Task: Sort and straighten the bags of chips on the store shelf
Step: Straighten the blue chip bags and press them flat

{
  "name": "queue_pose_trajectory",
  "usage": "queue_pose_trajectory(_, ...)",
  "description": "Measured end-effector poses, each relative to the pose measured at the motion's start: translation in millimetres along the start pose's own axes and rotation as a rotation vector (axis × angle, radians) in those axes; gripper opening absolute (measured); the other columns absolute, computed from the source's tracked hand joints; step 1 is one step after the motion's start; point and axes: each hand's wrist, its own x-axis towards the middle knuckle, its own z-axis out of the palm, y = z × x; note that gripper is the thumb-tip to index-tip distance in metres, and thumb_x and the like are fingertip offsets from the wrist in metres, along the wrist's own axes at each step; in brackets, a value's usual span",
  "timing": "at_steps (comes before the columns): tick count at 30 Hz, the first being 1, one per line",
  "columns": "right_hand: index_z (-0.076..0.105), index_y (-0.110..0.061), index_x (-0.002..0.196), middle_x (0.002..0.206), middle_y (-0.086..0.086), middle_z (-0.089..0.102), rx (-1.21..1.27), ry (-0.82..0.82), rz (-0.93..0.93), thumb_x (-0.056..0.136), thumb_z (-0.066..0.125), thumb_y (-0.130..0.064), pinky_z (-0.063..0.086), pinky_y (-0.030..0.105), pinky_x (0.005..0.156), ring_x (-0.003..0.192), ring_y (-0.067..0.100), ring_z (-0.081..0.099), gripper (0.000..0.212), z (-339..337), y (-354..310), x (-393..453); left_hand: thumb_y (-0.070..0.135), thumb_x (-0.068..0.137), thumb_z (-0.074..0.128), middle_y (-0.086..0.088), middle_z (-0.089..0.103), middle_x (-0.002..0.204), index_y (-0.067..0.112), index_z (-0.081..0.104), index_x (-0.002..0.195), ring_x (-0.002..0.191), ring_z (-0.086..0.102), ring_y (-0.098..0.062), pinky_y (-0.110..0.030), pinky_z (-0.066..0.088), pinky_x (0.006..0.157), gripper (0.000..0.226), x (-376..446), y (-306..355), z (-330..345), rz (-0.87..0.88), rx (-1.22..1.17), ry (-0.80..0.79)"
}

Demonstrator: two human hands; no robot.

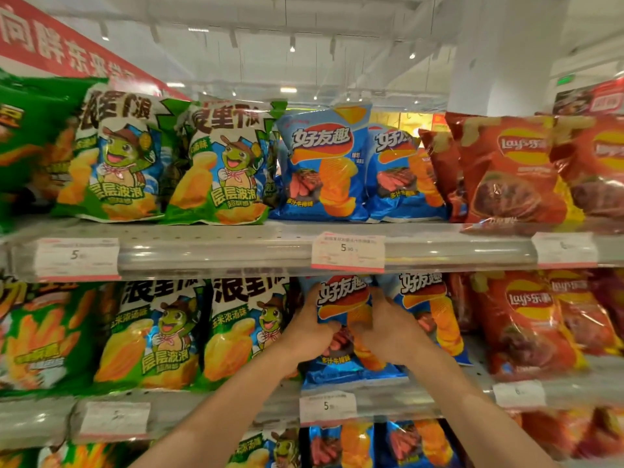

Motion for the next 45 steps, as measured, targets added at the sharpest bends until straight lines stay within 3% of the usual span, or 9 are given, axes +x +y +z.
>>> queue_pose_trajectory(5,0.017,-0.031,0.152,0.138,-0.002,0.048,0.273,-0.1,-0.04,0.084,0.068,-0.024,0.044,0.027,0.096,0.122,0.017,0.051,0.085,-8.1,-3.5,6.6,-0.007,0.09,0.06,0.01,0.053,0.116,0.026,0.02,0.154,0.086,0.056,0.0,-0.005,0.048,0.058,0.082,-0.6,1.1,-1.3,0.029,-0.154,0.021)
queue_pose_trajectory(9,0.031,-0.033,0.147,0.135,-0.007,0.052,0.453,-0.042,-0.124,0.081,0.074,-0.009,0.043,0.025,0.102,0.128,0.013,0.048,0.082,-9.4,4.9,8.0,-0.005,0.087,0.067,0.017,0.055,0.101,0.028,0.027,0.149,0.064,0.062,0.006,-0.01,0.049,0.053,0.081,-5.4,2.3,-5.0,0.047,-0.198,0.032)
queue_pose_trajectory(16,0.042,-0.046,0.136,0.136,-0.015,0.05,0.544,0.01,-0.136,0.078,0.081,-0.02,0.045,0.035,0.107,0.125,0.007,0.05,0.075,-7.1,24.5,6.6,0.001,0.078,0.08,0.019,0.058,0.115,0.031,0.035,0.145,0.094,0.059,0.013,-0.006,0.05,0.074,0.086,-10.7,-2.6,-16.9,0.106,-0.161,0.051)
queue_pose_trajectory(24,0.025,-0.045,0.151,0.159,-0.012,0.021,0.513,-0.047,-0.098,0.074,0.083,-0.024,0.045,0.032,0.108,0.143,0.013,0.031,0.098,-5.4,25.7,7.6,-0.006,0.075,0.08,0.008,0.064,0.109,0.028,0.035,0.143,0.076,0.066,0.012,-0.012,0.055,0.062,0.089,-9.5,1.1,-19.6,0.124,-0.15,0.015)
queue_pose_trajectory(28,0.018,-0.035,0.155,0.159,-0.005,0.012,0.377,-0.035,-0.114,0.085,0.072,-0.011,0.035,0.001,0.091,0.148,0.018,0.018,0.092,-7.7,15.0,1.8,0.001,0.083,0.077,0.012,0.062,0.111,0.034,0.028,0.146,0.075,0.066,0.013,-0.01,0.054,0.061,0.087,-16.2,5.3,-19.7,0.148,-0.097,0.02)
queue_pose_trajectory(32,0.019,-0.025,0.156,0.157,0.0,0.011,0.181,0.121,-0.163,0.088,0.062,-0.008,0.024,0.019,0.111,0.147,0.023,0.019,0.082,-2.4,1.7,-11.2,0.025,0.096,0.062,0.01,0.017,0.162,0.045,0.011,0.154,0.142,0.03,-0.001,-0.022,0.03,0.113,0.08,-34.2,-4.8,-29.5,0.303,0.283,0.135)
queue_pose_trajectory(34,0.022,-0.018,0.155,0.157,0.009,0.014,-0.004,0.274,-0.212,0.09,0.056,-0.012,0.022,0.036,0.12,0.146,0.029,0.016,0.074,9.2,-6.9,-17.4,0.031,0.101,0.05,0.006,0.015,0.162,0.037,0.019,0.155,0.147,0.021,-0.013,-0.028,0.023,0.118,0.063,-44.7,-15.9,-39.8,0.393,0.551,0.27)
queue_pose_trajectory(38,0.028,-0.02,0.153,0.159,0.015,0.024,-0.273,0.414,-0.3,0.098,0.039,-0.04,0.014,0.06,0.119,0.15,0.034,0.013,0.06,42.7,-31.1,-20.2,0.039,0.098,0.039,-0.01,0.049,0.143,0.019,0.051,0.14,0.132,0.045,-0.03,-0.047,0.04,0.108,0.049,-47.7,-44.1,-63.1,0.425,0.888,0.513)
queue_pose_trajectory(45,0.029,-0.023,0.155,0.16,0.017,0.026,-0.425,0.354,-0.192,0.099,0.023,-0.059,0.013,0.07,0.112,0.15,0.036,0.014,0.066,76.2,-38.4,-8.0,0.058,0.103,0.023,-0.013,0.027,0.162,0.026,0.029,0.156,0.151,0.019,-0.032,-0.055,0.018,0.12,0.062,-36.1,-80.1,-72.5,0.272,1.05,0.48)
